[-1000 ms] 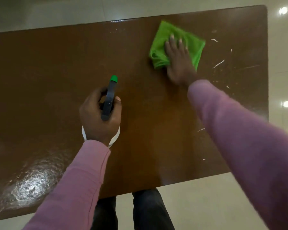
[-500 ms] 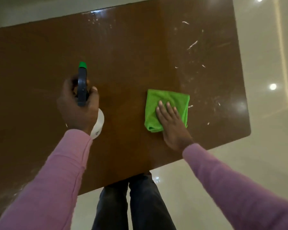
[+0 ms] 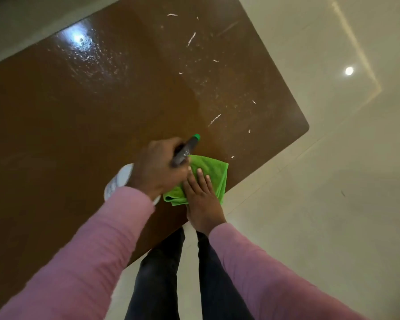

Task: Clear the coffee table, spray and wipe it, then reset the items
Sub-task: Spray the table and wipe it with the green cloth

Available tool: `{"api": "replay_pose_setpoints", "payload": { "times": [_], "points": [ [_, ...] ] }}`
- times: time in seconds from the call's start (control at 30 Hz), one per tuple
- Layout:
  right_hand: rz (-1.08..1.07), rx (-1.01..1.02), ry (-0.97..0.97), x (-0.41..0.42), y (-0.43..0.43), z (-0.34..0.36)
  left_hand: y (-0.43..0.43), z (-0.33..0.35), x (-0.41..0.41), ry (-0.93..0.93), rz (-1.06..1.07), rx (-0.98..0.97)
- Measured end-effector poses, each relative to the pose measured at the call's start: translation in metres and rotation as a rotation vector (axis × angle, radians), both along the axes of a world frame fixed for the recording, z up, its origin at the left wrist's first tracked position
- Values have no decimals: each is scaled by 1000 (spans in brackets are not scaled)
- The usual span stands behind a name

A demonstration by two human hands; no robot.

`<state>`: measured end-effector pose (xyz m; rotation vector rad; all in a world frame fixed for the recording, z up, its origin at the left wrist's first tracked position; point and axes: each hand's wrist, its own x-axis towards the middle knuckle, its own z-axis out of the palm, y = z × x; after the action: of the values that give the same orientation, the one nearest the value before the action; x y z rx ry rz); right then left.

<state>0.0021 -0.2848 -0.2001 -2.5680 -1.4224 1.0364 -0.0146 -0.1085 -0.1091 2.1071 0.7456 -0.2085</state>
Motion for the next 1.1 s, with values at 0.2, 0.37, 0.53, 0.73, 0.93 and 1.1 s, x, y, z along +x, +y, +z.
{"api": "replay_pose_setpoints", "payload": {
  "times": [0.2,0.37,0.53,0.73,0.93,1.1],
  "points": [
    [-46,56,14,1,0,0,-42,-2,62,171,-287,93],
    [-46,39,56,4,-1,3,-48,-10,82,207,-360,120],
    [-61,28,132,8,-3,-2,-45,-19,92,219,-328,97],
    [-65,41,224,15,-3,1,-20,-21,106,135,-10,155],
    [-80,24,230,14,-3,3,7,-19,115,138,160,229],
    [-51,2,142,12,-5,1,32,-20,112,132,245,248]
  ]
}}
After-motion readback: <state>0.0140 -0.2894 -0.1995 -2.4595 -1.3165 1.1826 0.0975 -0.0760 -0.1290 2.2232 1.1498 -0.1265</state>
